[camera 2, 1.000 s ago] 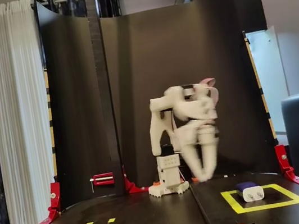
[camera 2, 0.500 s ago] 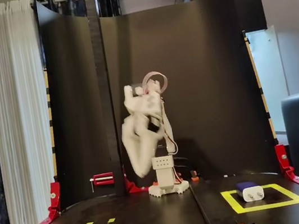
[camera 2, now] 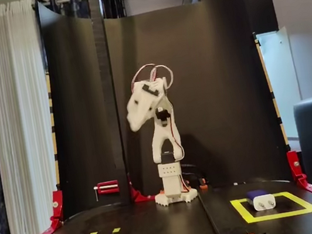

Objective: Grasp a block and put it in the designated area.

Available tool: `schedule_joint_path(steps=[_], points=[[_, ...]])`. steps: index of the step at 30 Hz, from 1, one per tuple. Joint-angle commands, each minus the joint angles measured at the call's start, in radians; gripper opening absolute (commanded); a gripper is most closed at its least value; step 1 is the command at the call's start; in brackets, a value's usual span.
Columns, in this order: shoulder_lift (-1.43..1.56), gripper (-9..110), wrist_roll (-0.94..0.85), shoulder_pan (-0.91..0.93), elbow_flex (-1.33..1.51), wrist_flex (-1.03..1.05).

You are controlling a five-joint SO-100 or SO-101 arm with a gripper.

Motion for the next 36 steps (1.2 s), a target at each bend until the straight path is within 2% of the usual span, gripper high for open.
schedule_joint_path(steps=[1,8,11,22,36], points=[[0.115,0,0.095,-0.023,0.087,-0.064],[0.362,0,0.388,-0.074,0.313,-0.087],[0.491,0,0.456,-0.092,0.442,-0.087],[0.945,0,0.486,-0.140,0.934,-0.069],[1.094,0,0.449,-0.140,1.249,-0.043]])
